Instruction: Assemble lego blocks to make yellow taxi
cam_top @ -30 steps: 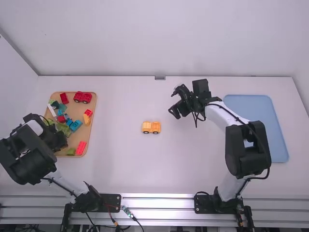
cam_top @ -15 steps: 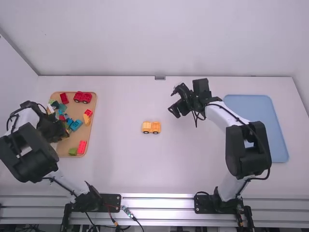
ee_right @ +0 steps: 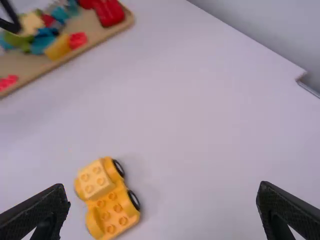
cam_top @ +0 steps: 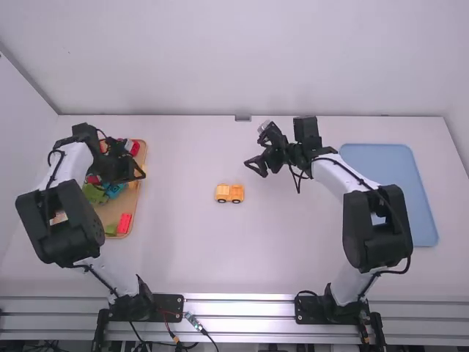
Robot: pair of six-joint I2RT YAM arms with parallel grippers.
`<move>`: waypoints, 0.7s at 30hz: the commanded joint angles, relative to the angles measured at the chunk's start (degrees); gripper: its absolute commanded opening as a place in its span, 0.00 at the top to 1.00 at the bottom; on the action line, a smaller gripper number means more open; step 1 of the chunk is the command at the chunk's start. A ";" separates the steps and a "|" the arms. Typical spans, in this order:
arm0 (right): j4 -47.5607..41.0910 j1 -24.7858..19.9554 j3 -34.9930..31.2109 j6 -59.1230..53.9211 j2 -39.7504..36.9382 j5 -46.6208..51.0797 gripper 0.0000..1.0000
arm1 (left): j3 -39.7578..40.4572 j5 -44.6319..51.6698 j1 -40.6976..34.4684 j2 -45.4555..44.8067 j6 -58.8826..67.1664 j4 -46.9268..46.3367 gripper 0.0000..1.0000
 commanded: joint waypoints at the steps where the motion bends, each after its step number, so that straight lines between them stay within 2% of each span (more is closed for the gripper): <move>1: 0.74 0.00 0.07 -0.24 -2.23 -11.80 0.01 | 1.23 8.41 -3.43 -1.42 4.85 0.44 0.87; 7: 4.76 0.13 0.07 6.75 -2.23 -19.19 0.01 | 1.08 16.48 -9.18 -3.03 10.47 1.62 0.85; 12: 5.44 1.05 0.07 7.26 -2.23 -25.59 0.01 | 1.08 24.06 -14.34 -4.19 17.07 1.18 0.87; 21: 7.21 2.23 0.07 10.73 -2.23 -30.77 0.01 | 1.08 32.15 -21.31 -5.70 22.71 1.68 0.85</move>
